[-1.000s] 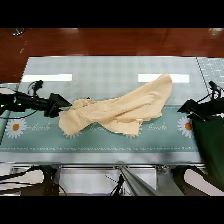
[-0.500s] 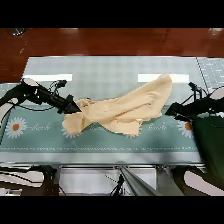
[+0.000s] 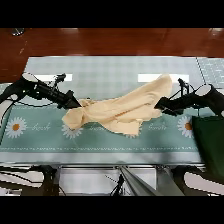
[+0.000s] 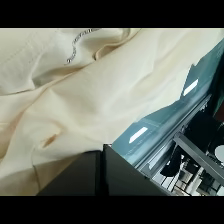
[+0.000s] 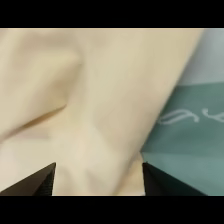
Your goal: Fold the shirts.
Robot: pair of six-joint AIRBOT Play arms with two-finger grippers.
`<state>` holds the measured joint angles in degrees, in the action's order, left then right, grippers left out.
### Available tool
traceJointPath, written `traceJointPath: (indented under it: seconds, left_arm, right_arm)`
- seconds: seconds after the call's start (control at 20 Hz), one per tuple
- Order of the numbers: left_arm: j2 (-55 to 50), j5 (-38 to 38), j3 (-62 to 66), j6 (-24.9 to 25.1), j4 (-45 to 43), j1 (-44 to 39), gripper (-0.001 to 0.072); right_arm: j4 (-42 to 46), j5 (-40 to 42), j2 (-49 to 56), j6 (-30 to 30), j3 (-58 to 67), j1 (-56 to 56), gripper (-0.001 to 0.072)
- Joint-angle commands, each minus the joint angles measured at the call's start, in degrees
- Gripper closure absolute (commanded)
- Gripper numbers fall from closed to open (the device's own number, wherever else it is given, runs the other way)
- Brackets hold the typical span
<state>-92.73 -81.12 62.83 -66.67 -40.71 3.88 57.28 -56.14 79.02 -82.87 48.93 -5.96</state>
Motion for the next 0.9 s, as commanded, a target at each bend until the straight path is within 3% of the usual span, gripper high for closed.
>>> traceJointPath:
  seconds: [0.0,0.05,0.1,0.15,0.3,0.5,0.7,0.85]
  left_arm:
    - [0.0,1.2,0.1,0.0,0.0,-0.2,0.0691]
    - [0.0,1.2,0.1,0.0,0.0,-0.5,0.0691]
    - [0.0,1.2,0.1,-0.3,0.0,-0.8,0.0691]
    - [0.4,1.2,0.2,-0.7,0.2,-0.8,0.0691]
    - [3.7,0.6,4.1,1.0,7.3,0.7,0.0691]
    - [10.9,5.4,19.4,3.0,23.9,4.9,0.0691]
    - [20.9,17.0,34.3,1.4,24.2,8.4,0.0691]
    - [29.0,22.0,40.3,1.2,22.8,11.9,0.0691]
  right_arm:
    - [-3.0,2.6,3.2,-0.1,0.8,2.1,0.0169]
    - [-3.1,2.8,3.6,0.0,0.8,2.9,0.0339]
    - [-3.2,2.6,3.6,0.9,1.1,3.0,0.065]
    - [-3.1,1.0,3.5,2.0,2.8,2.9,0.0686]
    - [0.0,-7.5,1.5,2.1,16.0,2.1,0.0687]
    - [2.6,-16.2,-0.1,-1.3,47.3,2.1,0.0687]
    - [4.7,-24.3,-0.6,-4.3,74.3,2.1,0.0688]
    - [5.3,-24.7,-8.8,-4.5,74.7,2.1,0.0687]
